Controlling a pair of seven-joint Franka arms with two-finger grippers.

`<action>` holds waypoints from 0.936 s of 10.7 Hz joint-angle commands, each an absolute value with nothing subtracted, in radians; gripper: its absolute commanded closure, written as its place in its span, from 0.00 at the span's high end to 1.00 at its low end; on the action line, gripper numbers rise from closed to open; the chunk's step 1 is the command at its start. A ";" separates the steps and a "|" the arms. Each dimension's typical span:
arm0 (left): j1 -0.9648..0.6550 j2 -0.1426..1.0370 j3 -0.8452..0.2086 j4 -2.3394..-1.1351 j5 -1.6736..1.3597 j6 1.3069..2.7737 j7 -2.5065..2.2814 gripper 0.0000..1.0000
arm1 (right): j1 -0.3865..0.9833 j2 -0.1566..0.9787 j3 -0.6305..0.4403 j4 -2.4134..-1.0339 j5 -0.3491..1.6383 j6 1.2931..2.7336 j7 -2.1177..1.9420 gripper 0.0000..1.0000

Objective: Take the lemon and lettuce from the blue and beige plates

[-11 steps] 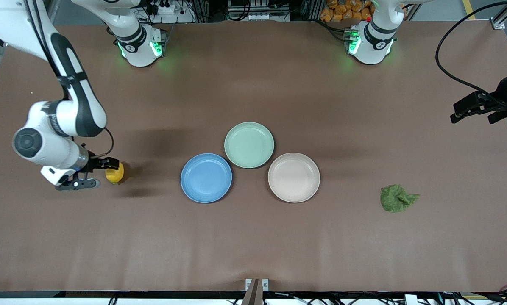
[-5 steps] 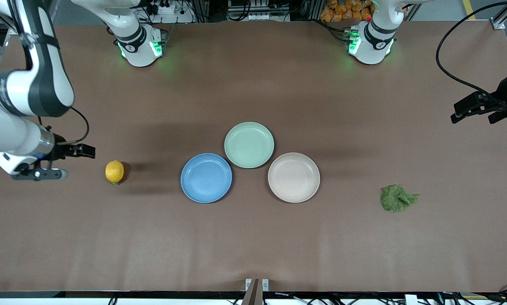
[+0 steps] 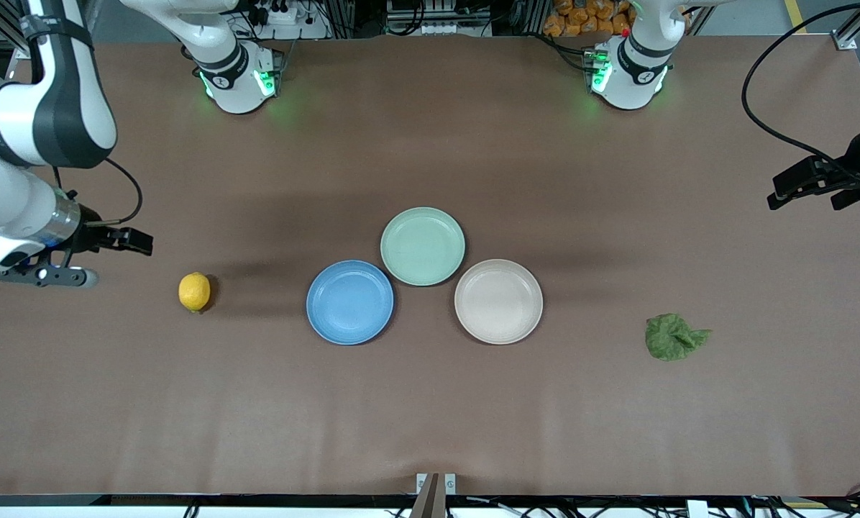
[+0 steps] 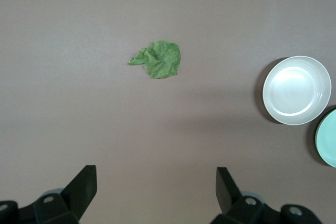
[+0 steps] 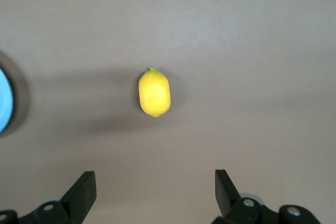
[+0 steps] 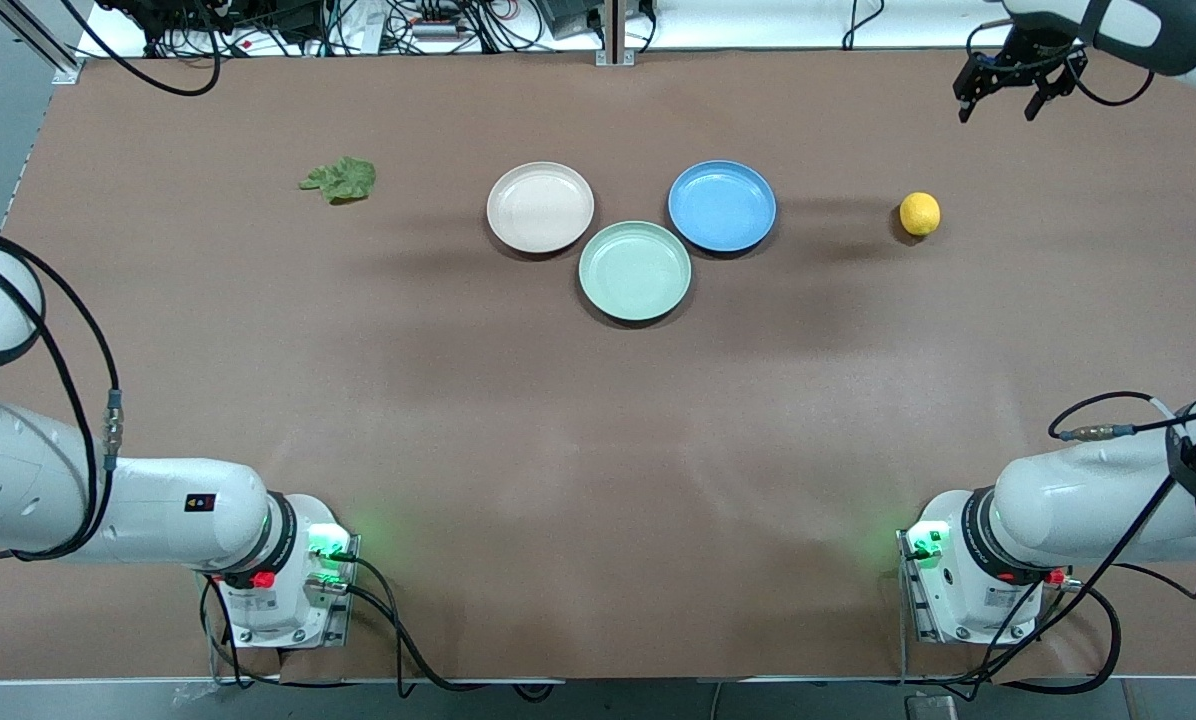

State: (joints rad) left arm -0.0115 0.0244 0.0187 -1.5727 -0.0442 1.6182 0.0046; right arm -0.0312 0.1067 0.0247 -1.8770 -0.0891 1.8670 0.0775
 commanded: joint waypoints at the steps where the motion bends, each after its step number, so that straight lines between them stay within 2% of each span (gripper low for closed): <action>1: -0.006 0.025 0.020 -1.566 -0.061 1.603 0.028 1.00 | -0.017 -0.013 0.026 -2.070 -0.130 1.972 0.107 1.00; 3: -0.006 0.026 0.020 -1.566 -0.061 1.603 0.025 1.00 | -0.017 -0.043 0.026 -2.147 -0.130 2.040 0.107 1.00; 5: -0.006 0.026 0.020 -1.566 -0.061 1.603 0.025 1.00 | -0.018 -0.044 0.026 -2.132 -0.130 2.007 0.107 1.00; 8: -0.009 0.026 0.015 -1.568 -0.061 1.603 0.018 1.00 | -0.012 -0.017 0.026 -1.898 -0.126 1.734 0.109 1.00; 10: -0.008 0.026 0.015 -1.568 -0.061 1.603 0.017 1.00 | 0.001 -0.017 0.026 -1.795 -0.121 1.669 0.110 1.00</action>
